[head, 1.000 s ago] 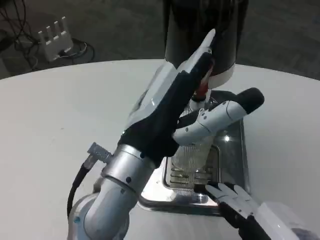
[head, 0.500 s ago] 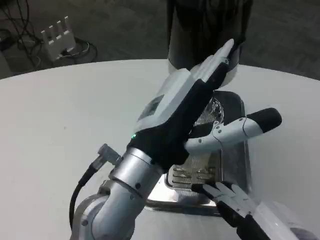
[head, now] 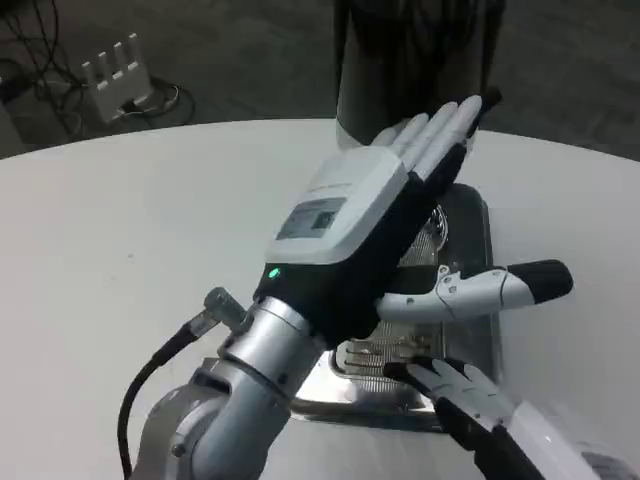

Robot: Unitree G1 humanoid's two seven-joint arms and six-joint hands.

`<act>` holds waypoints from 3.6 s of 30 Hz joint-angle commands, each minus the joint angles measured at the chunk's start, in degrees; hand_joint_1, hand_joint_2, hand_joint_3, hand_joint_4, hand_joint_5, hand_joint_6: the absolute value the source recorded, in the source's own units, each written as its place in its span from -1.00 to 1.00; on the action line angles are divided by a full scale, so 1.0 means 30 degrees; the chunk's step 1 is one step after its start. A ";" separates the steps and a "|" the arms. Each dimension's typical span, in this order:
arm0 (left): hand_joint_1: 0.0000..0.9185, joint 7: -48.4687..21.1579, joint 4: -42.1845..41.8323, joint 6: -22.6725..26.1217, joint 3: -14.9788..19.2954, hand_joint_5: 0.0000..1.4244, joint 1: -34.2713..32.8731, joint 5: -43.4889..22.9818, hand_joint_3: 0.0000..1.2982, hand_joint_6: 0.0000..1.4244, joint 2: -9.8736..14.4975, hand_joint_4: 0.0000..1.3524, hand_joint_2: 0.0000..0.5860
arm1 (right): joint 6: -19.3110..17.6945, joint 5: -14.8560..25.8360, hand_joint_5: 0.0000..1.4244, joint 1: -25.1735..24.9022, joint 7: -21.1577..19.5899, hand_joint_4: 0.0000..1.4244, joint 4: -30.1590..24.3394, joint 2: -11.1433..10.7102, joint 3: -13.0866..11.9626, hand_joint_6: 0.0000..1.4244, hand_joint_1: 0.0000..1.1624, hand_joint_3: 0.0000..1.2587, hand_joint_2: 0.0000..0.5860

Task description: Grasp the cup under the faucet to collect the drink, then remove the cup.

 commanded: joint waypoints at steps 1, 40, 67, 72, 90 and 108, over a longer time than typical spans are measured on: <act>-1.00 -0.0790 0.0835 -0.0148 -0.0383 -1.00 0.0295 -0.0141 -1.00 -1.00 0.0075 -1.00 -0.78 | -0.0264 0.0119 -1.00 0.0092 -0.0268 -0.93 -0.0056 0.0010 0.0004 -1.00 0.08 -0.80 0.58; -1.00 -0.1581 0.2098 -0.0913 0.0199 -1.00 -0.0187 -0.1115 -1.00 -1.00 -0.0176 -1.00 -0.76 | -0.2837 0.4755 -0.83 -0.4335 -1.0486 -0.90 1.0869 0.4276 -0.0310 -0.70 0.52 -0.91 -0.40; -1.00 -0.1465 0.2731 -0.0888 0.0718 -1.00 -0.0943 -0.1433 -1.00 -1.00 -0.0124 -1.00 -0.74 | -0.1245 0.5259 -0.83 -1.1597 -1.2184 -0.88 1.7125 0.4811 -0.0070 -0.72 0.32 -0.93 -0.36; -1.00 -0.1376 0.3072 -0.0877 0.0629 -1.00 -0.1221 -0.1393 -1.00 -1.00 -0.0268 -1.00 -0.73 | -0.1096 0.5609 -0.83 -1.2463 -1.2436 -0.88 1.8341 0.5086 -0.0005 -0.72 0.31 -0.93 -0.36; -1.00 -0.1438 0.3363 -0.0929 0.1046 -1.00 -0.1476 -0.1566 -1.00 -1.00 0.0083 -1.00 -0.72 | -0.0721 0.6808 -0.84 -1.5722 -1.3419 -0.90 2.1920 0.5416 -0.0593 -0.74 0.29 -0.95 -0.36; -1.00 -0.1295 0.2957 -0.0754 0.1627 -1.00 -0.1230 -0.1655 -1.00 -1.00 0.0329 -1.00 -0.72 | 0.0478 0.6235 -0.67 -1.6309 -1.5506 -0.77 2.2257 0.6479 0.0064 -0.66 0.30 -0.91 -0.35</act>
